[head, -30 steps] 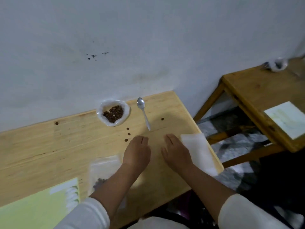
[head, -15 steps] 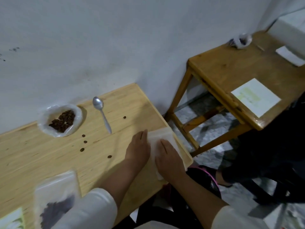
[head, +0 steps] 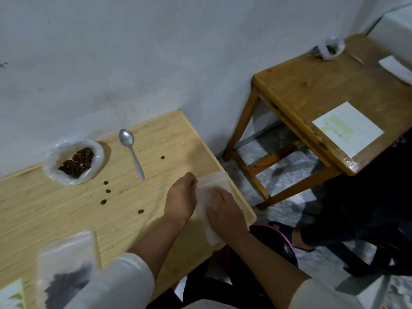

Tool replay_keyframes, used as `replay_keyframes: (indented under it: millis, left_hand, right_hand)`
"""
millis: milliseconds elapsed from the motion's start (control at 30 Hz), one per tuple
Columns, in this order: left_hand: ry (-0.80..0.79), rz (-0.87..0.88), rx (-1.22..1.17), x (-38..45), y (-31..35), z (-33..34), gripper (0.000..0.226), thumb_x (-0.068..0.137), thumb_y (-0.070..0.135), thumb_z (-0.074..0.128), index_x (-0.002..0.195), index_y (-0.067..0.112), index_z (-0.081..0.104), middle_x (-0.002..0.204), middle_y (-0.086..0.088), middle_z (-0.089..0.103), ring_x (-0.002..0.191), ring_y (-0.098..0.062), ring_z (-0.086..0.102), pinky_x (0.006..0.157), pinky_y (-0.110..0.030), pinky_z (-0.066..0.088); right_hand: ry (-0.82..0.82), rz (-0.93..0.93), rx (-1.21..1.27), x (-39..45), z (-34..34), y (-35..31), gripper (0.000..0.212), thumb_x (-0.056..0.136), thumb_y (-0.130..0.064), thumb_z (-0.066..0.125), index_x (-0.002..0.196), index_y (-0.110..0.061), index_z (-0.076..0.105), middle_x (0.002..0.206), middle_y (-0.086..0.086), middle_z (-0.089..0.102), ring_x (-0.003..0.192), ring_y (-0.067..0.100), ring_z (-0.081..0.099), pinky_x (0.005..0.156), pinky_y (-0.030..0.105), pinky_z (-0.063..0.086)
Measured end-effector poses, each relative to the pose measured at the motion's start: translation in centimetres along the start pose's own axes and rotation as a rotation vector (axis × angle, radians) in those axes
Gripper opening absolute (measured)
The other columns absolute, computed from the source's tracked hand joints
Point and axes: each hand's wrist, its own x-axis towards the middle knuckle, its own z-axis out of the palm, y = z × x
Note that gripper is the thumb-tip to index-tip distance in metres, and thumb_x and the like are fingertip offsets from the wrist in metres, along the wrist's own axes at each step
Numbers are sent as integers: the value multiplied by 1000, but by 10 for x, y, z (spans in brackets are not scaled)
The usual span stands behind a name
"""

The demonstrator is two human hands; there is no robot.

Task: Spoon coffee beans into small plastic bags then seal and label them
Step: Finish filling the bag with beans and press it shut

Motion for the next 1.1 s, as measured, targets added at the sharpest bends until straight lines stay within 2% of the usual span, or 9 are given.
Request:
replay_keyframes:
  millis: [167, 300, 433, 533, 600, 667, 833, 933, 1100]
  left_hand:
    - [47, 80, -79, 1, 4, -24, 18, 87, -3, 48, 86, 13, 55, 76, 3, 59, 65, -13, 53, 57, -10, 36]
    - [171, 134, -142, 4, 7, -65, 19, 86, -6, 51, 83, 13, 55, 76, 7, 60, 65, -8, 54, 62, -9, 38]
    - [347, 14, -261, 9, 10, -114, 15, 88, 8, 59, 82, 22, 58, 78, 16, 64, 76, 0, 60, 69, -7, 42]
    - [547, -66, -335, 6, 7, -147, 15, 85, 18, 67, 97, 23, 59, 91, 11, 64, 86, -1, 60, 77, -14, 46]
    - [622, -184, -389, -1, 3, -165, 25, 84, 25, 68, 105, 23, 56, 95, 7, 61, 86, -1, 58, 72, -8, 44]
    - [582, -335, -525, -9, -1, -179, 33, 86, 31, 66, 115, 22, 53, 95, 8, 63, 83, 1, 59, 70, -7, 45]
    - [464, -441, -843, -25, -31, -206, 38, 84, 35, 67, 119, 20, 59, 101, 3, 70, 95, -12, 67, 90, -39, 53]
    - [444, -433, -970, -34, -46, -227, 31, 88, 24, 65, 117, 13, 63, 101, -6, 71, 92, -16, 69, 88, -38, 54]
    - [396, -379, -1062, -44, -67, -251, 32, 92, 24, 57, 117, 4, 62, 99, -8, 71, 86, -12, 69, 81, -26, 55]
  right_hand:
    - [194, -116, 24, 34, -35, -5, 47, 82, -32, 48, 122, -9, 50, 126, 16, 53, 116, 28, 49, 94, 38, 43]
    - [223, -243, 95, 66, -61, -31, 35, 81, -32, 54, 102, -7, 66, 95, 10, 67, 86, 26, 63, 75, 34, 51]
    - [195, -267, 288, 87, -69, -78, 19, 83, -20, 59, 91, -7, 71, 86, 7, 71, 76, 20, 66, 70, 17, 43]
    - [167, -231, 417, 94, -68, -121, 19, 84, -23, 58, 91, -10, 70, 86, -3, 71, 78, 1, 59, 68, 6, 40]
    - [125, -161, 487, 95, -65, -149, 13, 86, -22, 61, 92, -14, 71, 81, -10, 67, 78, -7, 54, 65, 0, 36]
    - [56, -127, 566, 92, -60, -176, 10, 85, -21, 64, 92, -19, 71, 76, -16, 64, 72, -13, 55, 63, -2, 36]
    - [-124, -179, 751, 76, -47, -231, 16, 85, -28, 67, 97, -19, 71, 79, -14, 70, 78, -8, 65, 71, 7, 49]
    - [-220, -200, 756, 73, -36, -252, 26, 83, -22, 69, 109, -22, 68, 91, -9, 72, 89, -1, 66, 79, 17, 53]
    - [-206, -211, 746, 67, -20, -278, 30, 81, -21, 71, 110, -24, 68, 101, -8, 70, 92, 3, 66, 78, 11, 50]
